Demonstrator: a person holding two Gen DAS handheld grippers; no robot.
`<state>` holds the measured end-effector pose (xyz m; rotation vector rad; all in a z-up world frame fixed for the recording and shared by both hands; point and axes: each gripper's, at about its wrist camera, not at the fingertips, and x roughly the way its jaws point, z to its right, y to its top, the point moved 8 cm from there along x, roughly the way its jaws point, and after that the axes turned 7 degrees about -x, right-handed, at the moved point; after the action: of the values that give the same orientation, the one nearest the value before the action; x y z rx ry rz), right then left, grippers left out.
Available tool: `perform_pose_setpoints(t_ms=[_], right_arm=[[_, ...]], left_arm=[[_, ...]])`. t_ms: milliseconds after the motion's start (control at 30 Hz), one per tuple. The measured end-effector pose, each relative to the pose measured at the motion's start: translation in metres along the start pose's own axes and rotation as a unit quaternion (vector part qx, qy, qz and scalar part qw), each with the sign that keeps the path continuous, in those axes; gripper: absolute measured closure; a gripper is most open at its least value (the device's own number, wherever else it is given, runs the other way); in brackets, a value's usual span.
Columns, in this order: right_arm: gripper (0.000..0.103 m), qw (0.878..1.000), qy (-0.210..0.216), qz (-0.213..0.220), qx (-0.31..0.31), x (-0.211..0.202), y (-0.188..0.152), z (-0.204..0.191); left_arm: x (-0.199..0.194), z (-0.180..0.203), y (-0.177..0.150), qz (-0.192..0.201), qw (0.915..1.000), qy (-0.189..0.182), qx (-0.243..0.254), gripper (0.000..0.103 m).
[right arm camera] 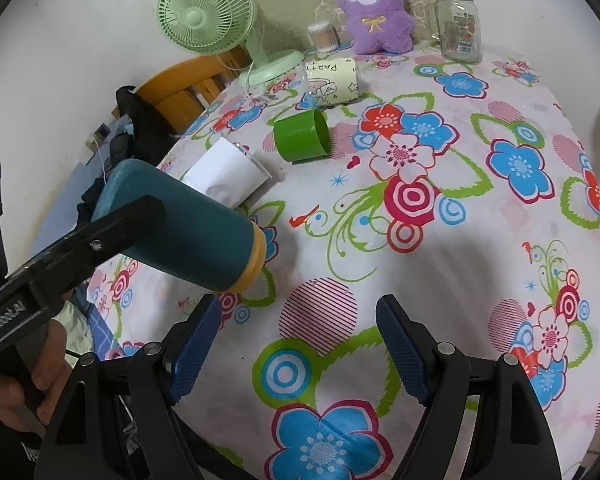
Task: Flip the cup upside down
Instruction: 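Set the teal cup upside down on the table with the left gripper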
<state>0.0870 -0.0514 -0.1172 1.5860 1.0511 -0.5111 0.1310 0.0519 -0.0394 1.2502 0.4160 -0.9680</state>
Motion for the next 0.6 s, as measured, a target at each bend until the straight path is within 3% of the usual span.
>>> perform_pose_setpoints(t_ms=[367, 500, 600], right_arm=[[0.021, 1.000, -0.004, -0.002, 0.008, 0.004, 0.002, 0.006], [0.021, 1.000, -0.005, -0.004, 0.008, 0.005, 0.002, 0.007], [0.021, 1.000, -0.007, -0.006, 0.009, 0.006, 0.001, 0.009]], left_arm=[[0.015, -0.007, -0.006, -0.021, 0.9998, 0.006, 0.000, 0.035], [0.028, -0.005, -0.011, -0.043, 0.9988, 0.017, 0.014, 0.023], [0.028, -0.002, -0.011, -0.037, 0.9990, 0.017, 0.019, 0.023]])
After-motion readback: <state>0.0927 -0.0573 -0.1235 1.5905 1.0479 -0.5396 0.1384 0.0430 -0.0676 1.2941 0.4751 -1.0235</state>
